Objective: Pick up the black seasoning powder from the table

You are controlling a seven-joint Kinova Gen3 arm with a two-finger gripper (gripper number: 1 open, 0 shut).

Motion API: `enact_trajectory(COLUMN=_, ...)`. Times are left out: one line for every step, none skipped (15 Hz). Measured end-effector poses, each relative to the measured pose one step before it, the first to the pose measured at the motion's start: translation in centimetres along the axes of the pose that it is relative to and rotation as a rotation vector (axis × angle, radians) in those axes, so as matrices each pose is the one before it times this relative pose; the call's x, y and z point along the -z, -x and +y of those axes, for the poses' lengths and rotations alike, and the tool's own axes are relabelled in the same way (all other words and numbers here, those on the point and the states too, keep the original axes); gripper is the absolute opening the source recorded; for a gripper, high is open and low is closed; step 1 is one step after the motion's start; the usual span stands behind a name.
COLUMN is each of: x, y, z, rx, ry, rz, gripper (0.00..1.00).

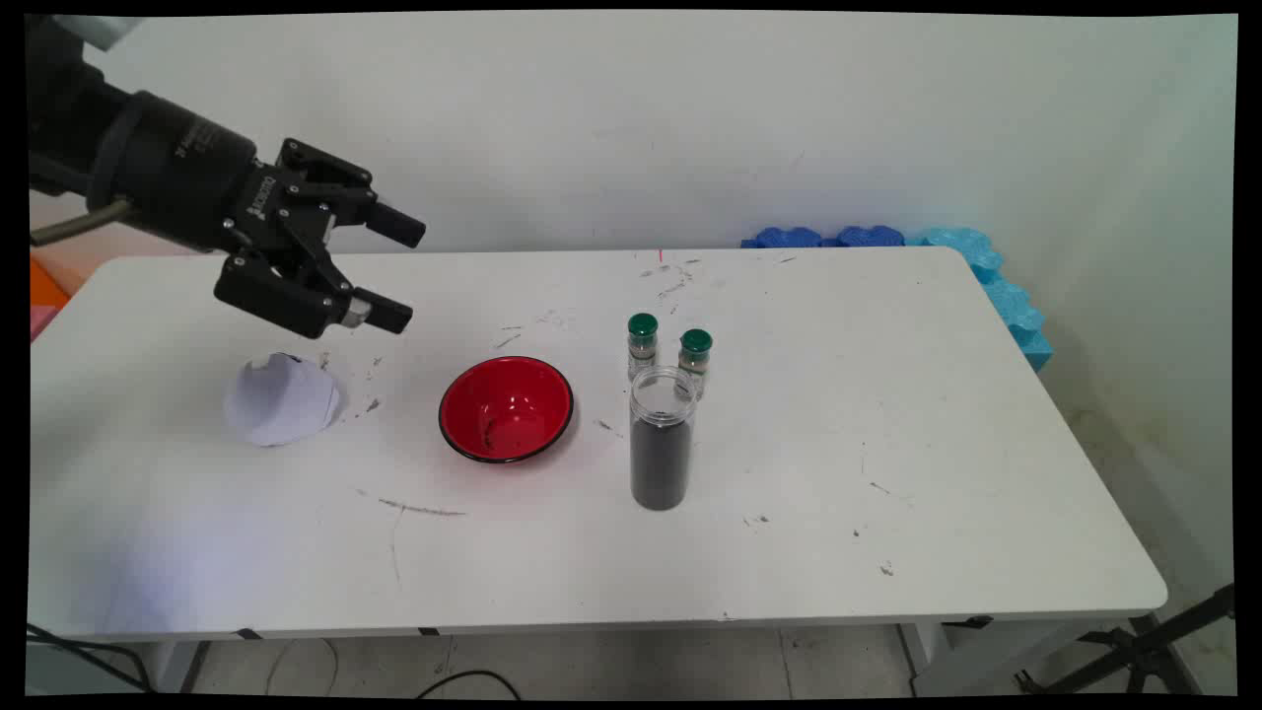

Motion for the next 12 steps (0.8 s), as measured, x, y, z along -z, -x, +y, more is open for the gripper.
enact_trajectory(x=-0.015, y=0.165, z=0.001, rx=-0.00013, ry=0.00082, rz=-0.00246, gripper=1.0)
enact_trajectory(x=-0.024, y=0.244, z=0.008, rx=-0.00009, ry=0.0005, rz=-0.00318, gripper=1.0)
enact_trajectory(x=-0.068, y=0.36, z=-0.005, rx=0.00091, ry=-0.00007, rz=-0.00527, gripper=1.0)
enact_trajectory(x=-0.096, y=0.376, z=-0.019, rx=0.00083, ry=-0.00007, rz=-0.00588, gripper=1.0)
enact_trajectory(x=-0.122, y=0.483, z=-0.008, rx=0.00081, ry=-0.00058, rz=-0.00757, gripper=1.0)
enact_trajectory(x=-0.18, y=0.515, z=-0.044, rx=0.0025, ry=-0.00108, rz=-0.00639, gripper=1.0)
enact_trajectory(x=-0.223, y=0.495, z=-0.021, rx=0.00242, ry=-0.00043, rz=-0.00613, gripper=1.0)
enact_trajectory(x=-0.178, y=0.36, z=-0.01, rx=0.00258, ry=0.00053, rz=-0.00269, gripper=1.0)
enact_trajectory(x=-0.31, y=0.537, z=0.022, rx=0.00308, ry=0.0015, rz=-0.00464, gripper=1.0)
enact_trajectory(x=-0.235, y=0.378, z=0.034, rx=0.00304, ry=0.00245, rz=-0.0017, gripper=1.0)
enact_trajectory(x=-0.435, y=0.597, z=0.071, rx=0.00482, ry=0.00392, rz=-0.0021, gripper=1.0)
enact_trajectory(x=-0.567, y=0.716, z=0.105, rx=0.00481, ry=0.00323, rz=-0.00351, gripper=1.0)
